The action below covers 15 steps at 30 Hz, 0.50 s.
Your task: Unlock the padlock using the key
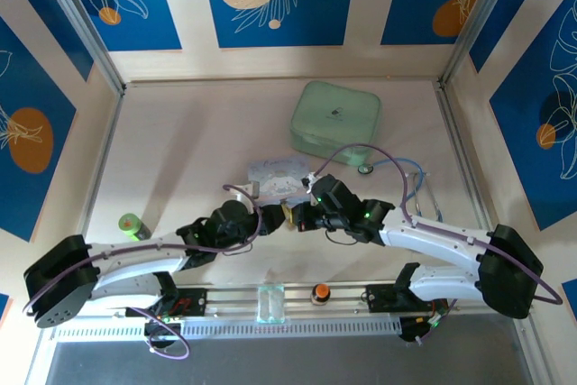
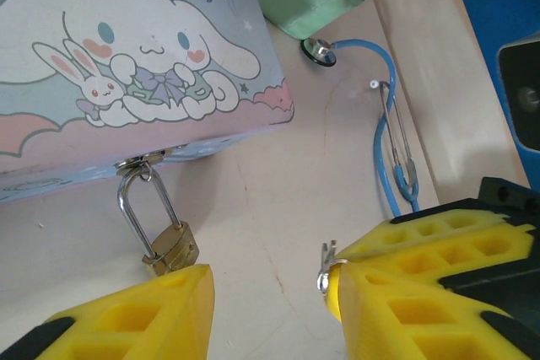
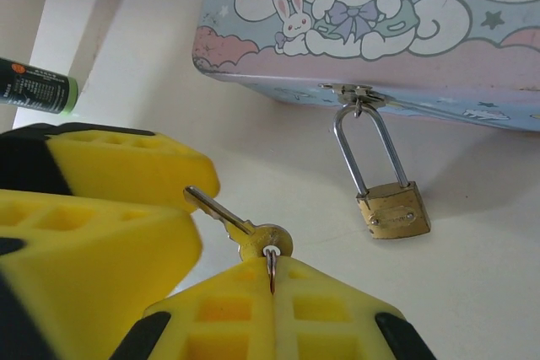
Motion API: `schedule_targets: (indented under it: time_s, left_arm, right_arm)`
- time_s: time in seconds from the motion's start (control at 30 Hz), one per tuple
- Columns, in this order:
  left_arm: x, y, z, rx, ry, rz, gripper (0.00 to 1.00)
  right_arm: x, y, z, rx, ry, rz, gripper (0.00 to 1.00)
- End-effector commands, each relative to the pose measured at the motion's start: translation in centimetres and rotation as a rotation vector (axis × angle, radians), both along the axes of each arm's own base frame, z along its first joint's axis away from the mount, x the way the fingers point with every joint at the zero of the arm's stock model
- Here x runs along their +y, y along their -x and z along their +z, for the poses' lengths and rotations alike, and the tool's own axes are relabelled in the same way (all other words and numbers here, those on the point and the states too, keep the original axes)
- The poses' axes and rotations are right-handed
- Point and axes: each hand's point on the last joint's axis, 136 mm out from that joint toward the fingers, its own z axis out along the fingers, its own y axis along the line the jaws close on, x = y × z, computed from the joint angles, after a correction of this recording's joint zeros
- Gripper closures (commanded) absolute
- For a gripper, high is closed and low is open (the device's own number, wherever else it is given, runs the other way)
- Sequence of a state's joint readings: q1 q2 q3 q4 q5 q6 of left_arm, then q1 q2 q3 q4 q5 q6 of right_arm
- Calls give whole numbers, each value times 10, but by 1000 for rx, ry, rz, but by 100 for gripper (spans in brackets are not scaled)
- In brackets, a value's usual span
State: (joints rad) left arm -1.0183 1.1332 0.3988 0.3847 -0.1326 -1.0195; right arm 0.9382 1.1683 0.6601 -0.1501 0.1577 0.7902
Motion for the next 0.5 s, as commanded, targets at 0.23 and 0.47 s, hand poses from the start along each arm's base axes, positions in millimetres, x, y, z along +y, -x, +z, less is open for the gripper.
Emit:
schedule_targets:
  time_s: [0.23,0.47]
  left_arm:
    - [-13,-6,24,-42,100,11,51]
    - [-21,-7,21,-23,73,-10,63]
  right_arm:
    - [7,5,16,-26,-51,12,100]
    - [5,6,20,-41,-64,11,100]
